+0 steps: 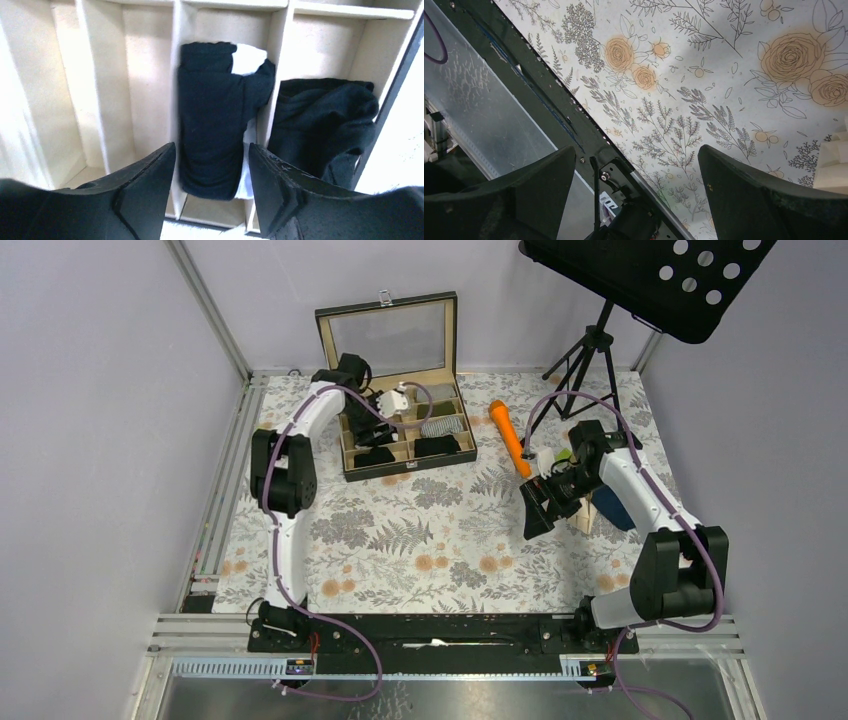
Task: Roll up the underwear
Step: Place the underwear in the storage box.
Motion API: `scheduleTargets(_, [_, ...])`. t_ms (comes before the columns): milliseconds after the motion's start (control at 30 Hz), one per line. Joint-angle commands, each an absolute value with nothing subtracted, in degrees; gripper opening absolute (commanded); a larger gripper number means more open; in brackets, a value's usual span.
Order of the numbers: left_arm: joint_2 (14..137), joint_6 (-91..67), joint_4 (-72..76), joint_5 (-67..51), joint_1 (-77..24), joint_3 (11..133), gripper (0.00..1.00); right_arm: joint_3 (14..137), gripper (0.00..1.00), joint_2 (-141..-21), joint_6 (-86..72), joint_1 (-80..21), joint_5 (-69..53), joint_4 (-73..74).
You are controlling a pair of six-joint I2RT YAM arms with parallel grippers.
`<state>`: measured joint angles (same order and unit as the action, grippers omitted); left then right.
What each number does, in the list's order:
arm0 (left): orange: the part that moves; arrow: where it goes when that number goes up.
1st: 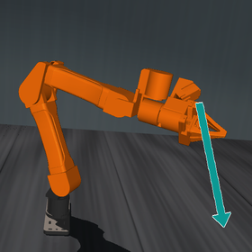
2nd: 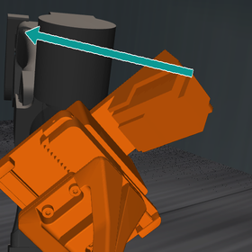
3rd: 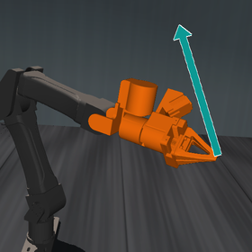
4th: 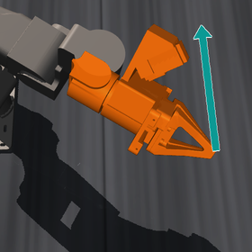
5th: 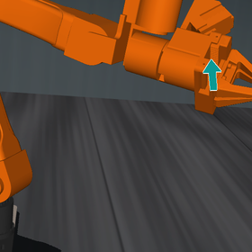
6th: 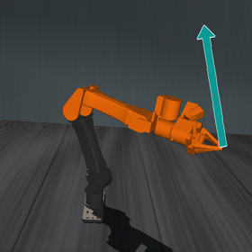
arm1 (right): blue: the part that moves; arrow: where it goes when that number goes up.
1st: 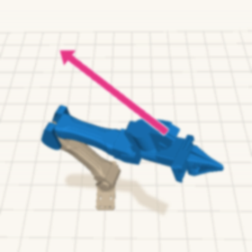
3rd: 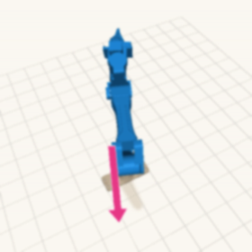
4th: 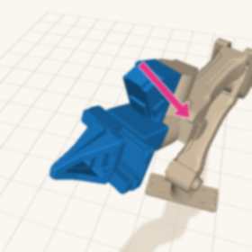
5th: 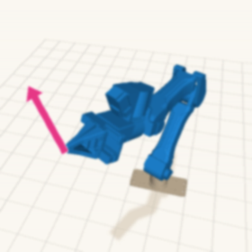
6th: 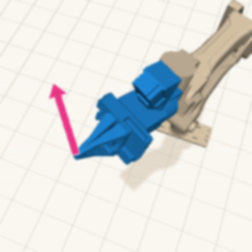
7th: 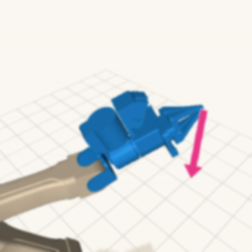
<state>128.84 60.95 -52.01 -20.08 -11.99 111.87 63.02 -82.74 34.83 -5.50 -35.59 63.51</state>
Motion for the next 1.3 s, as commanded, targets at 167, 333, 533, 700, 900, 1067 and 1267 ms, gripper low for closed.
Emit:
scheduleTargets(167, [115.69, 47.78, -49.48, -20.09, -10.62, 121.87, 0.68, 60.49, 0.99, -72.13, 30.75, -4.71, -25.37, 54.92])
scheduleTargets(333, [106.17, 28.13, -44.76, -26.44, -12.75, 115.67, 0.84, 55.99, 0.99, -63.94, 23.48, -4.31, -15.84, 43.75])
scheduleTargets(533, [93.05, 8.43, -35.28, -35.61, -18.27, 95.66, 0.99, 55.45, 0.95, -64.84, 16.99, -3.06, -10.97, 39.82])
scheduleTargets(700, [87.06, 6.85, -34.11, -30.09, -24.02, 83.01, 0.99, 55.5, 0.7, -69.03, 19.49, -2.9, -9.85, 36.58])
scheduleTargets(900, [83.69, 6.73, -34.23, -33.69, -24.7, 76.13, 0.99, 52.85, 0.56, -76.53, 25.06, -2.9, -3.44, 33.75])
scheduleTargets(1067, [83.19, 6.31, -35.33, -35.76, -24.63, 75.39, 0.99, 50.73, 0.57, -79.82, 23.49, -2.9, -3.52, 30.17])
scheduleTargets(1267, [83.53, 3.64, -34.98, -37.84, -23.09, 75.25, 0.99, 50.04, 0.56, -83.05, 24.02, -2.9, -4.16, 26.18])
